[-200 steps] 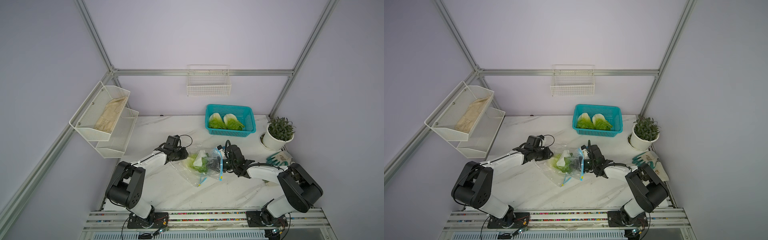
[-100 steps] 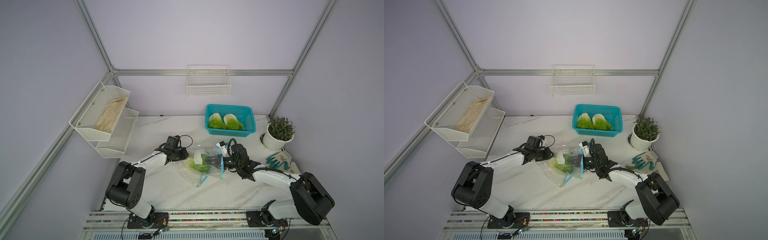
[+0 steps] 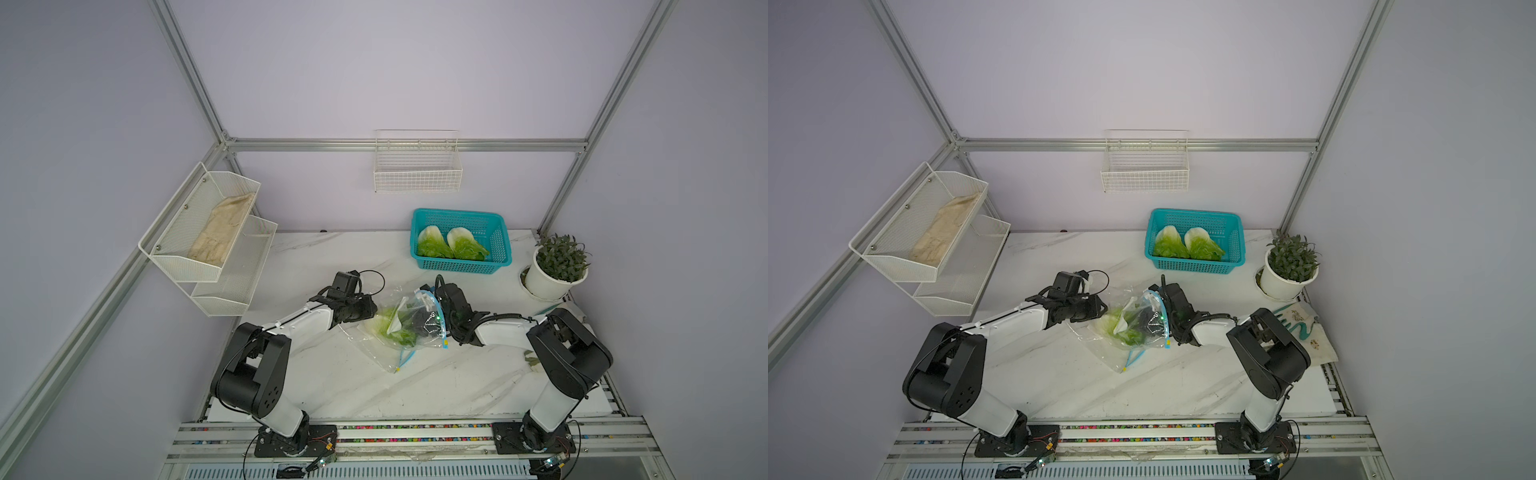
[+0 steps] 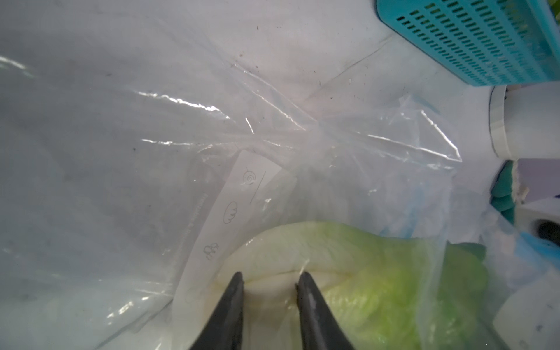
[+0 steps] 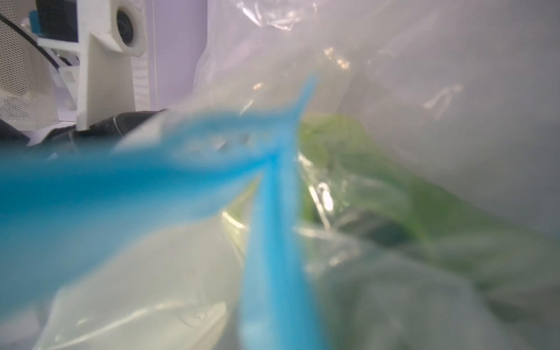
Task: Open the zip-top bag and take out the chinese cabbages
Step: Pick up the Chinese cabbage from the zipper food storage bag.
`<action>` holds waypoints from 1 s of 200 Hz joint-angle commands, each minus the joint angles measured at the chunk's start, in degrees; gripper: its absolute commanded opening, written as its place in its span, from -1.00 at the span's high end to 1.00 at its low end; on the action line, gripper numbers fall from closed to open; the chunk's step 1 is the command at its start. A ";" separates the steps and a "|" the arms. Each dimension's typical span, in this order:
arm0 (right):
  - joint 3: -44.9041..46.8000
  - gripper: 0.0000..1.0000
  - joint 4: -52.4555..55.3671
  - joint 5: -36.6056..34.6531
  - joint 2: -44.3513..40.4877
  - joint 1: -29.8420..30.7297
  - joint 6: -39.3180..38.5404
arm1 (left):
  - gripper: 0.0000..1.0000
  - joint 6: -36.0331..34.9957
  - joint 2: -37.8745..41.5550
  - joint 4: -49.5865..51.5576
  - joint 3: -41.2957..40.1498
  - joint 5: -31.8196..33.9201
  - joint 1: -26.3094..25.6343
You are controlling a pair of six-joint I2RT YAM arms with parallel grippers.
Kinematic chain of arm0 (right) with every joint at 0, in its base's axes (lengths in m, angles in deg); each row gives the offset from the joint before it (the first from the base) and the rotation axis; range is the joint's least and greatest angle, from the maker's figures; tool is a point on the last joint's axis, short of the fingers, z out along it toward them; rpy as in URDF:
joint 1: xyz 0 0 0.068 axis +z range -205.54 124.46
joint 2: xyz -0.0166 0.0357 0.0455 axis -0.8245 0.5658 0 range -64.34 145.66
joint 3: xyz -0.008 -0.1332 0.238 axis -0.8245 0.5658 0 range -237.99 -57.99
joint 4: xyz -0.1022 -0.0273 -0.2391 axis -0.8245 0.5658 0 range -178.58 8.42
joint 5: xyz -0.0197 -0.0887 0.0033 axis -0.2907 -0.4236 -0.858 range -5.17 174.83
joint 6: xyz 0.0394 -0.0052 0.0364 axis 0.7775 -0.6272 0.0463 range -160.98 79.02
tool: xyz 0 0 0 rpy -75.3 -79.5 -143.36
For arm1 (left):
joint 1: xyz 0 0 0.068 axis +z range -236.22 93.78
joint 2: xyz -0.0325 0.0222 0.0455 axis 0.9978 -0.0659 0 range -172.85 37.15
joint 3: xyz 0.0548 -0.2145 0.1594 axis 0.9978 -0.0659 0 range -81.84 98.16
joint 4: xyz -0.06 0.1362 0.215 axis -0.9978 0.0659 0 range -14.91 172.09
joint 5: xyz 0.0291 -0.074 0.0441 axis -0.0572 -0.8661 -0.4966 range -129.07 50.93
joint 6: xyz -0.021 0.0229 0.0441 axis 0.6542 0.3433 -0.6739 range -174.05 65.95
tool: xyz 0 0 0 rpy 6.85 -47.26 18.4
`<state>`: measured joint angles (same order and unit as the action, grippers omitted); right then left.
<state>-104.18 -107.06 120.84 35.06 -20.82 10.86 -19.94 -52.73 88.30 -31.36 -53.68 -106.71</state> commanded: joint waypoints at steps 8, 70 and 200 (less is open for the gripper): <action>-0.01 1.00 -0.42 0.96 -0.16 -1.75 -2.50 | -0.20 1.16 5.33 0.31 -3.77 -0.59 1.37; -2.14 1.00 7.18 6.77 1.54 -4.63 -14.70 | -0.65 8.65 8.46 -7.55 -9.69 -8.97 3.98; -2.06 1.00 7.05 6.09 1.76 -7.60 -13.69 | 1.00 16.45 10.15 -20.30 -17.80 -9.66 4.16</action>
<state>-105.80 -102.21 128.06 36.89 -27.66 -1.69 -3.64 -42.57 72.15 -47.54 -63.71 -102.85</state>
